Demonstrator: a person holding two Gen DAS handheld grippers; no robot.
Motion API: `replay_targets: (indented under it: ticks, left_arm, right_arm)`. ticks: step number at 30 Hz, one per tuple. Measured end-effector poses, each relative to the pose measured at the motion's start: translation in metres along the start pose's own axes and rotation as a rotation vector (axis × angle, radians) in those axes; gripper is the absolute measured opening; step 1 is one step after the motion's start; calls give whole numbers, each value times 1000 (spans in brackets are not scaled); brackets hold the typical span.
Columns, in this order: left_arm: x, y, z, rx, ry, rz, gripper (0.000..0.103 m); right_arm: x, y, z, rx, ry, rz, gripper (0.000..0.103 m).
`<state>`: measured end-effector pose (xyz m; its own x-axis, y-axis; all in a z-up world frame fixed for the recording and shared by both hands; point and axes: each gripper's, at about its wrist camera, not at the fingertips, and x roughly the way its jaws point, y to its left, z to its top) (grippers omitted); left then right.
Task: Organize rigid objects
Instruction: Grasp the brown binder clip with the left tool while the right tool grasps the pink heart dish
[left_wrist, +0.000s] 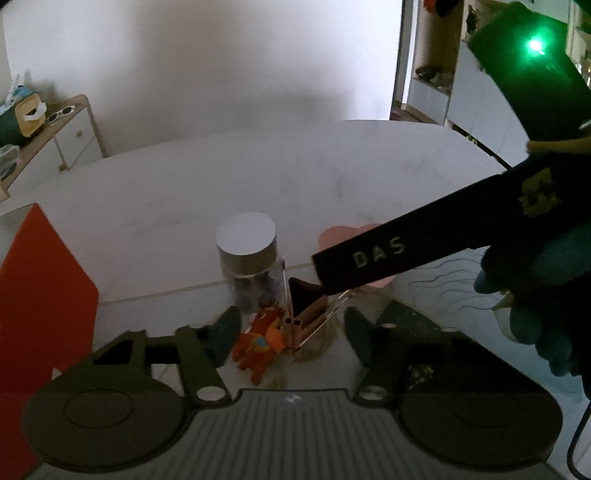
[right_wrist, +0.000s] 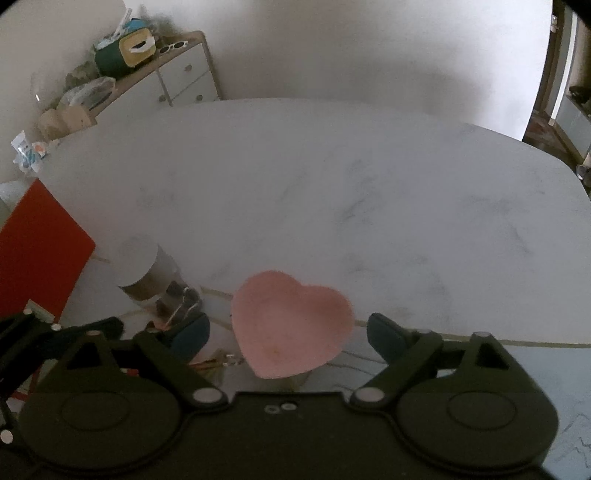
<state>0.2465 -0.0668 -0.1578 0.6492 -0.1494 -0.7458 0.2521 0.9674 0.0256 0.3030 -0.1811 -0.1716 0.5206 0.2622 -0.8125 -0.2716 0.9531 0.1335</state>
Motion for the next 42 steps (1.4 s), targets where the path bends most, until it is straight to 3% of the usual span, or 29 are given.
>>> replay_targets:
  ticks: [5, 12, 19, 24, 26, 42]
  left_arm:
    - [8, -5, 2, 24, 2, -12, 45]
    - [13, -16, 5, 73, -9, -21, 44]
    - [17, -21, 4, 98, -9, -14, 37]
    - [15, -22, 4, 120, -19, -11, 29]
    - [15, -19, 4, 118, -23, -18, 20]
    - [-16, -23, 0, 141, -16, -39, 20]
  right_arm:
    - [5, -1, 3, 0, 13, -13, 85]
    - [9, 4, 6, -3, 19, -25, 75]
    - [10, 8, 7, -6, 10, -38, 74]
    - [9, 4, 6, 20, 2, -51, 74]
    - [5, -1, 5, 41, -5, -47, 74]
    - [-52, -27, -28, 93, -46, -33, 74]
